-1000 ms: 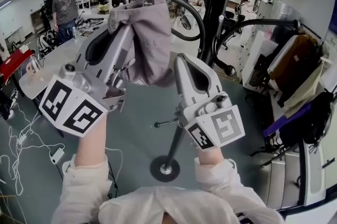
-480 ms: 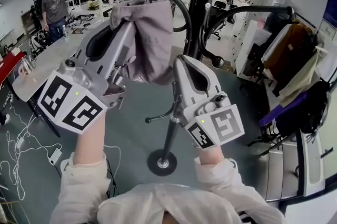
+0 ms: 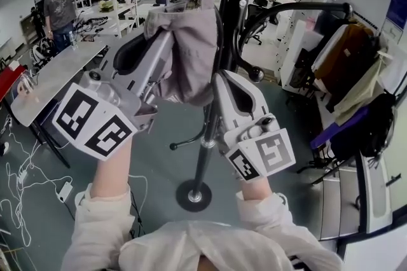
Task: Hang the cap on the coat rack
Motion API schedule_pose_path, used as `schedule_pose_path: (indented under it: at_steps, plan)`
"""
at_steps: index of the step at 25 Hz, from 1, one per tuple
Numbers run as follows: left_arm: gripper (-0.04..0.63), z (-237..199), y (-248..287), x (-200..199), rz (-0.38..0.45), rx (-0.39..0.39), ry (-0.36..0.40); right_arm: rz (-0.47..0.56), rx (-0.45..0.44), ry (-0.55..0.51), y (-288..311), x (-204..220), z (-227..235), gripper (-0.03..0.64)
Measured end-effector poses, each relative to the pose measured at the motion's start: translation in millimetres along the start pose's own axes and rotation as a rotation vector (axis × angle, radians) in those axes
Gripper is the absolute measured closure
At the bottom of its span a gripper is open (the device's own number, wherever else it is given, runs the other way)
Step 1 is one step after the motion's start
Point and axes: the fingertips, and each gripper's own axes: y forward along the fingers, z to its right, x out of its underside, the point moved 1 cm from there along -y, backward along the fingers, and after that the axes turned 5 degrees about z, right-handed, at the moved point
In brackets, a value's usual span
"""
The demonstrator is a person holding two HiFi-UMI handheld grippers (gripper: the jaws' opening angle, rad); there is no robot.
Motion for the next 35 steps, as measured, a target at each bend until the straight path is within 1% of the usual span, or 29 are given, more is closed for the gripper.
schedule_pose_path:
  at_steps: [7, 23, 29, 35]
  plan:
    - [0.569, 11, 12, 19, -0.019, 0.044, -0.048, -0.016, 0.017, -0.018, -5, 3, 14, 0.614]
    - [0.568, 21, 10, 53, -0.08, 0.062, -0.098, -0.049, 0.033, -0.013, -16, 16, 21, 0.614]
    - [0.568, 23, 7, 63, -0.099, 0.063, -0.124, -0.067, 0.052, -0.007, -19, 19, 21, 0.614]
    - [0.568, 27, 4, 75, -0.117, 0.071, -0.133, -0.085, 0.067, 0.0, -27, 25, 21, 0.614]
